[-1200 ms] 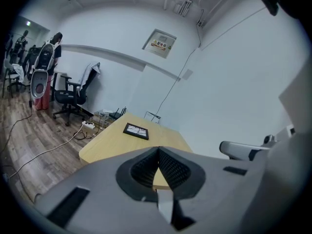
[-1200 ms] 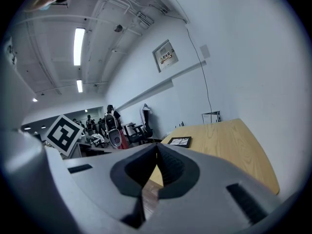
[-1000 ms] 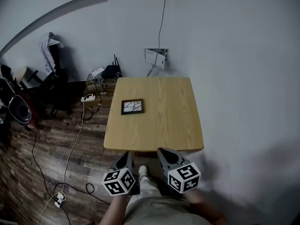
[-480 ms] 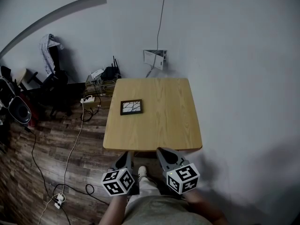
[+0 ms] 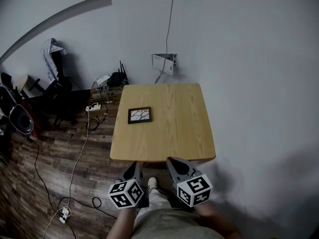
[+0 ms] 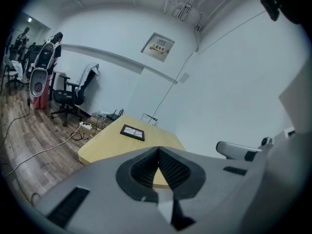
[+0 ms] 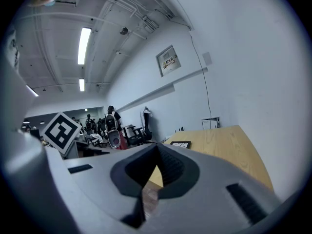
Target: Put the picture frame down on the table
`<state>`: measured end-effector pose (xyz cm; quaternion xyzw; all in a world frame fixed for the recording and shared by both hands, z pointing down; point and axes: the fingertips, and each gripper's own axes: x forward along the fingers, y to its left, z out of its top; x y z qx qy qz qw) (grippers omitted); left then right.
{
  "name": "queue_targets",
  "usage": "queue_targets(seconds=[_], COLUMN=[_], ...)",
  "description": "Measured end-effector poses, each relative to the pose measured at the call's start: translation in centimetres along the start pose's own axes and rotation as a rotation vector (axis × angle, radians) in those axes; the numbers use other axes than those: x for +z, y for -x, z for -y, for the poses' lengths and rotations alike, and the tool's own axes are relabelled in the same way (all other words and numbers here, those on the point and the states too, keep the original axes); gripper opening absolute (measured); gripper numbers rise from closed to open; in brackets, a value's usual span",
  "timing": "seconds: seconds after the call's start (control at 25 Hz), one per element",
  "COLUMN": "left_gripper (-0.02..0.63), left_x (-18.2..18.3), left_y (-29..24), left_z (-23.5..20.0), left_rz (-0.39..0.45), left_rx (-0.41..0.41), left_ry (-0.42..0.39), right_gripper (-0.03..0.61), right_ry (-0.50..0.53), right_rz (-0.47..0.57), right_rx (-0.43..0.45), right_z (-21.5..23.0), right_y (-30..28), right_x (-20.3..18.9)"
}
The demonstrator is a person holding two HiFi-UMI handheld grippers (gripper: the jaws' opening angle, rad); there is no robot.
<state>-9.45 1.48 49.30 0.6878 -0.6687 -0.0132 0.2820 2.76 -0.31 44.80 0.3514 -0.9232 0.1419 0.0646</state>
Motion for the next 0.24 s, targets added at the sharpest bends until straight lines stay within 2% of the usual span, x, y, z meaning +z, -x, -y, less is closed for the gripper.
queue_targets(seconds=[0.24], left_gripper=[0.003], left_x=[0.01], left_y=[-0.01], left_z=[-0.47], left_rz=[0.002], left_rx=[0.009], left_ry=[0.005], right_gripper=[0.000], right_ry=[0.003], right_rz=[-0.001], right_rx=[0.001], right_z=[-0.03], right_y=[-0.36], right_x=[-0.03])
